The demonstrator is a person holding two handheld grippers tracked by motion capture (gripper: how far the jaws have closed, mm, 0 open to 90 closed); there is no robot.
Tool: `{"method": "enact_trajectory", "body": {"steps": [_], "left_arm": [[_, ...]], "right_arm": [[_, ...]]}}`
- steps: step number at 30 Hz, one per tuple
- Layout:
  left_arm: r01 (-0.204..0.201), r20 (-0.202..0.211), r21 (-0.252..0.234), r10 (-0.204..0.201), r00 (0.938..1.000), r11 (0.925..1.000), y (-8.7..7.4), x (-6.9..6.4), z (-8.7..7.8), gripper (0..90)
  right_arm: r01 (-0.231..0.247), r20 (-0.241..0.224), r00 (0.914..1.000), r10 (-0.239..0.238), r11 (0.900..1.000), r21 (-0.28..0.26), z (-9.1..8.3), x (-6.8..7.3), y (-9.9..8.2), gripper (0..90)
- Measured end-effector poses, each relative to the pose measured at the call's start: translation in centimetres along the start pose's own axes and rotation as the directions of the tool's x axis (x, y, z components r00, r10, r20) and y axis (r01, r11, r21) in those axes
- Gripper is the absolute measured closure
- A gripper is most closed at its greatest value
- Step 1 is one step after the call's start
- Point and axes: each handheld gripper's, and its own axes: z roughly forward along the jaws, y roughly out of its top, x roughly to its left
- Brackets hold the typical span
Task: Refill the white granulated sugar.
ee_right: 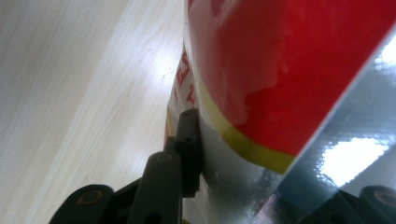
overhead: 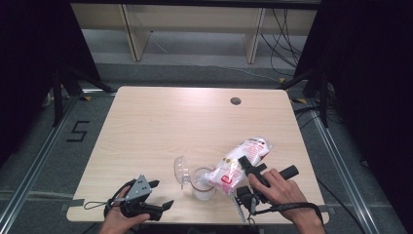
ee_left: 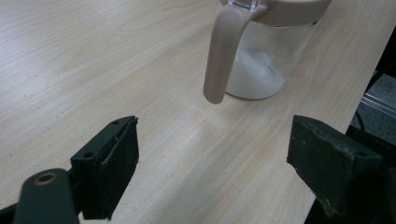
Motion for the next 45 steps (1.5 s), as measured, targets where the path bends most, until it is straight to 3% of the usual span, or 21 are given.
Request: {"method": "enact_trajectory", "body": {"steps": [3, 4, 6, 15, 16, 20, 21, 27, 28, 30, 32, 35, 36, 37, 38, 39, 42, 43, 45], "left_arm": [[0.0, 0.003, 0.003, 0.0, 1.0, 1.0, -0.02, -0.01, 0.01, 16.2], [-0.022, -0.006, 0.023, 0.022, 0.9997, 0.9995, 0.0, 0.17, -0.1, 16.2], [0.001, 0.003, 0.001, -0.001, 1.0, 1.0, -0.01, -0.01, 0.01, 16.2], [0.0, 0.004, 0.002, 0.0, 1.0, 1.0, -0.01, 0.0, 0.0, 16.2], [0.0, 0.0, 0.0, 0.0, 1.0, 1.0, -0.01, 0.0, -0.01, 16.2], [-0.02, -0.008, 0.018, 0.02, 0.9998, 0.9996, 0.01, 0.17, -0.12, 16.2], [0.001, 0.001, -0.001, -0.001, 1.0, 1.0, -0.01, -0.01, 0.0, 16.2], [0.0, 0.001, 0.0, 0.0, 1.0, 1.0, -0.01, 0.01, -0.01, 16.2], [0.0, 0.001, 0.0, 0.0, 1.0, 1.0, -0.01, 0.02, -0.02, 16.2], [0.0, 0.001, 0.0, 0.0, 1.0, 1.0, -0.01, 0.02, -0.02, 16.2], [-0.014, -0.005, 0.013, 0.014, 0.9999, 0.9998, 0.01, 0.12, -0.09, 16.2], [-0.021, -0.009, 0.019, 0.021, 0.9997, 0.9996, 0.02, 0.18, -0.13, 16.2], [-0.006, -0.001, 0.007, 0.006, 1.0, 1.0, 0.0, 0.06, -0.06, 16.2], [-0.001, 0.0, 0.001, 0.001, 1.0, 1.0, -0.01, 0.02, -0.01, 16.2], [0.0, 0.0, 0.001, 0.0, 1.0, 1.0, -0.01, 0.01, -0.01, 16.2], [0.0, 0.0, 0.001, 0.0, 1.0, 1.0, -0.01, 0.01, 0.0, 16.2], [0.0, 0.0, 0.001, 0.0, 1.0, 1.0, 0.0, 0.01, -0.02, 16.2], [-0.022, -0.01, 0.021, 0.022, 0.9997, 0.9995, 0.02, 0.2, -0.14, 16.2], [0.001, 0.0, -0.001, -0.001, 1.0, 1.0, -0.01, 0.0, -0.02, 16.2]], "right_arm": [[-0.009, -0.004, 0.9999, 0.009, 0.9999, -0.006, 0.01, 0.0, 0.0, 72.4], [-0.024, -0.011, 0.9996, 0.024, 0.9997, -0.002, 0.03, 0.13, 0.0, 72.5], [-0.013, -0.009, 0.9999, 0.013, 0.9999, 0.001, 0.06, 0.05, 0.06, 72.6], [-0.033, -0.03, 0.999, 0.033, 0.9995, 0.0, 0.06, 0.1, 0.01, 72.9], [-0.014, -0.028, 0.9995, 0.013, 0.9999, -0.009, 0.07, -0.05, -0.03, 73.0], [-0.009, -0.024, 0.9997, 0.009, 0.9996, -0.026, 0.24, -0.22, -0.16, 73.2], [-0.043, -0.026, 0.9987, 0.043, 0.9989, -0.018, 0.2, 0.03, -0.16, 73.2], [-0.014, -0.019, 0.9997, 0.014, 0.9997, -0.019, 0.23, -0.11, -0.37, 73.3], [-0.031, -0.026, 0.9992, 0.031, 0.9994, -0.015, 0.22, 0.03, -0.4, 73.3], [-0.004, -0.019, 0.9998, 0.004, 0.9998, -0.022, 0.26, -0.14, -0.37, 73.4], [-0.031, -0.027, 0.9992, 0.031, 0.9995, -0.007, 0.17, 0.04, -0.36, 73.4], [-0.003, -0.023, 0.9997, 0.003, 0.9998, -0.02, 0.24, -0.13, -0.38, 73.6], [0.009, -0.021, 0.9997, -0.009, 0.9997, -0.024, 0.27, -0.27, -0.39, 73.7], [0.002, -0.024, 0.9997, -0.003, 0.9997, -0.023, 0.27, -0.19, -0.4, 73.7], [-0.073, -0.036, 0.9967, 0.073, 0.9973, 0.008, 0.06, 0.4, -0.46, 73.7], [-0.026, -0.031, 0.9992, 0.025, 0.9996, -0.01, 0.18, 0.04, -0.45, 73.8], [-0.028, -0.033, 0.9991, 0.027, 0.9996, -0.009, 0.18, 0.03, -0.48, 73.8], [-0.027, -0.033, 0.9991, 0.027, 0.9996, -0.009, 0.18, 0.05, -0.47, 73.9], [-0.027, -0.035, 0.999, 0.027, 0.9996, -0.01, 0.19, 0.02, -0.5, 73.9]]}}
